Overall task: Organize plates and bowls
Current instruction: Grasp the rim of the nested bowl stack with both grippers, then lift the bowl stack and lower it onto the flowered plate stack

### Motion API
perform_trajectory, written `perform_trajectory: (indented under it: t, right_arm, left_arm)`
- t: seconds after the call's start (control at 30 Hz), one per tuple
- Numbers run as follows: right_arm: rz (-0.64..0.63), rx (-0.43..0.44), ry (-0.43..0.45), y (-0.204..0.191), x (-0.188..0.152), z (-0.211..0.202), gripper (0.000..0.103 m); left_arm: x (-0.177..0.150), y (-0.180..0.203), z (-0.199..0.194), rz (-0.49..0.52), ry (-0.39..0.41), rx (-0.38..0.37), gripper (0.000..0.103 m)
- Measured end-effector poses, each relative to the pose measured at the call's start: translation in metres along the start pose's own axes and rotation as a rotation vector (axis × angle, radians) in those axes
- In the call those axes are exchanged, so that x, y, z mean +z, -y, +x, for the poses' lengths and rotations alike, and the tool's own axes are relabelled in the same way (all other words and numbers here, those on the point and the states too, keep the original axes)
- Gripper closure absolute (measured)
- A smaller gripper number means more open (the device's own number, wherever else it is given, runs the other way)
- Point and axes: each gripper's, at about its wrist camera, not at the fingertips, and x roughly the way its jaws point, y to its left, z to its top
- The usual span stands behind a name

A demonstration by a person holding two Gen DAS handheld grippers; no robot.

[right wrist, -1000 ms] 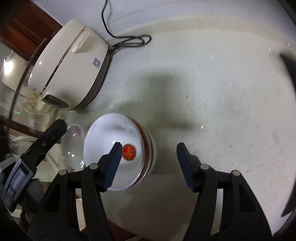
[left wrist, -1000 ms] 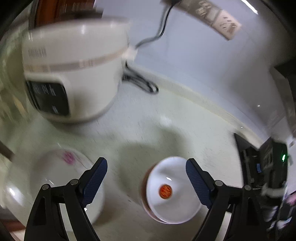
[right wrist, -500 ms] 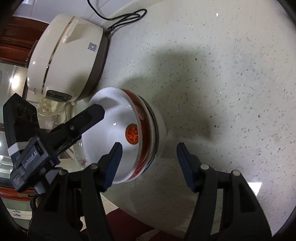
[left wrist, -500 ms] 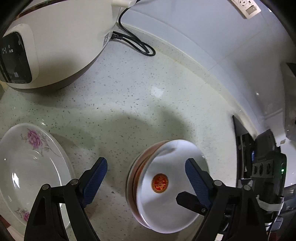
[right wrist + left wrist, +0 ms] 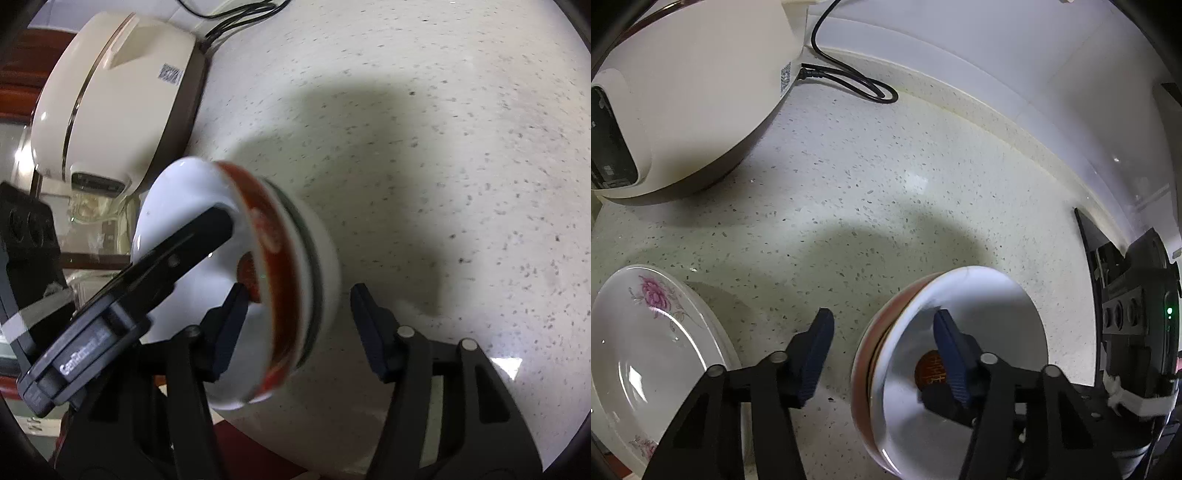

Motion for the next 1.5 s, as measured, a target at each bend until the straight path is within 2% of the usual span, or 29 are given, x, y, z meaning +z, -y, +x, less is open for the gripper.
perform_trajectory:
  t: [0.03, 0.13, 0.3, 0.5, 0.77, 0.9, 1.23, 1.5]
  right_arm:
    - [0.007, 0.018, 0.0, 0.001, 0.0, 0.001, 0.049]
    - [0.015, 0.035, 0.001, 0.002, 0.0, 0.002, 0.051]
    - [0.051, 0.067, 0.004, 0.011, 0.0, 0.002, 0.055]
    - [0.082, 0.092, -0.003, 0.016, 0.0, -0.001, 0.057]
    - [0.048, 0.128, 0.014, 0.008, 0.005, -0.015, 0.057]
    - [0.04, 0.131, 0.004, 0.004, 0.004, -0.016, 0.057]
    - [-0.008, 0.148, 0.003, -0.03, 0.005, -0.023, 0.057]
    - [-0.088, 0.161, -0.053, -0.082, 0.011, -0.005, 0.057]
  left_arm:
    - [0.0, 0.001, 0.001, 0.002, 0.002, -0.002, 0.05]
    - [0.0, 0.006, 0.0, 0.026, 0.012, -0.014, 0.058]
    - [0.0, 0.006, -0.001, 0.019, 0.02, -0.006, 0.061]
    - [-0.001, 0.007, -0.003, 0.005, 0.021, 0.004, 0.061]
    - [0.001, 0.014, -0.025, 0.002, 0.092, 0.022, 0.061]
    - [-0.002, 0.013, -0.031, -0.014, 0.096, 0.027, 0.061]
    - [-0.003, -0.001, -0.071, -0.062, 0.173, 0.044, 0.061]
    - [-0.008, -0.045, -0.109, -0.169, 0.236, 0.081, 0.061]
